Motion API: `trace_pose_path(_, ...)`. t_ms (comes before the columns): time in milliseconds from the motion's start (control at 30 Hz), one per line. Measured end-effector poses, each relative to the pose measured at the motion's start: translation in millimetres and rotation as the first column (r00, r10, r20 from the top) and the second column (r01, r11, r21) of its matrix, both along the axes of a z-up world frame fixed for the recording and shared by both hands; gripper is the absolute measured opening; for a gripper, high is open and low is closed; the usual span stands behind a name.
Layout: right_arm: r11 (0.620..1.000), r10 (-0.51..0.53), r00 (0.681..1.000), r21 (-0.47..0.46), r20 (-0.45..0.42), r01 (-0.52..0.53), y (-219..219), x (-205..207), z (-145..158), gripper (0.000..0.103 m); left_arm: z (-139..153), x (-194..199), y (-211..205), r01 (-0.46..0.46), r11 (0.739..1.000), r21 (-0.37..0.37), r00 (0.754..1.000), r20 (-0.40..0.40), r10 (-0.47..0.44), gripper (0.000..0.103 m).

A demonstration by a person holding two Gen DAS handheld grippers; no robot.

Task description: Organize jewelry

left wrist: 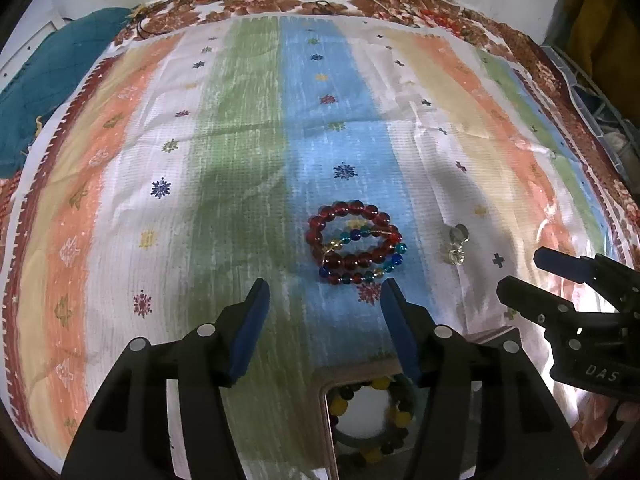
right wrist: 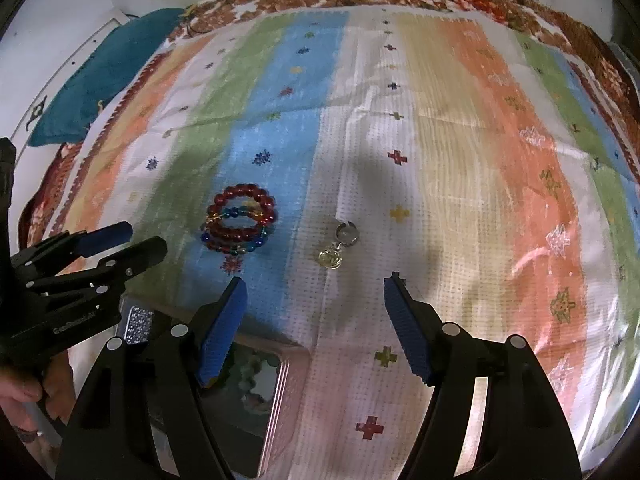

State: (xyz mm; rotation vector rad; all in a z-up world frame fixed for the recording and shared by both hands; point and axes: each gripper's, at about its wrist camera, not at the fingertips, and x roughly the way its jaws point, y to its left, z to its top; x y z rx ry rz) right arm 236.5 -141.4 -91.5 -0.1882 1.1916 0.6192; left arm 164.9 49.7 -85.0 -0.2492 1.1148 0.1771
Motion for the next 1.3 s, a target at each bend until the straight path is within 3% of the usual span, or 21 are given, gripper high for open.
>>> trace_pose_path(367, 0.999, -0.005, 0.998, 0.033, -0.059, 0.007, 3, 15, -14, 0.071, -7, 9, 4, 0.012, 1.000, -0.011, 1.000, -0.007, -0.012, 0.058)
trace_pose_path(633, 1.000, 0.000, 0.999, 0.007, -0.054, 0.000, 9, 21, -21, 0.071, -17, 17, 10, 0.015, 1.000, -0.023, 1.000, -0.021, -0.016, 0.058)
trace_pose_path(867, 1.000, 0.001, 0.999, -0.013, -0.054, -0.002, 14, 29, -30, 0.071, -23, 27, 17, -0.006, 1.000, 0.015, 1.000, -0.026, 0.007, 0.057)
trace_pose_path(1067, 1.000, -0.005, 0.999, -0.002, -0.049, 0.005, 17, 34, -31, 0.071, -33, 38, 19, 0.022, 1.000, -0.012, 0.998, -0.053, -0.022, 0.056)
trace_pose_path(1300, 0.999, -0.019, 0.992, 0.023, -0.125, 0.022, 14, 42, -49, 0.071, -43, 44, 18, 0.044, 0.999, 0.010, 0.996, -0.075, -0.043, 0.045)
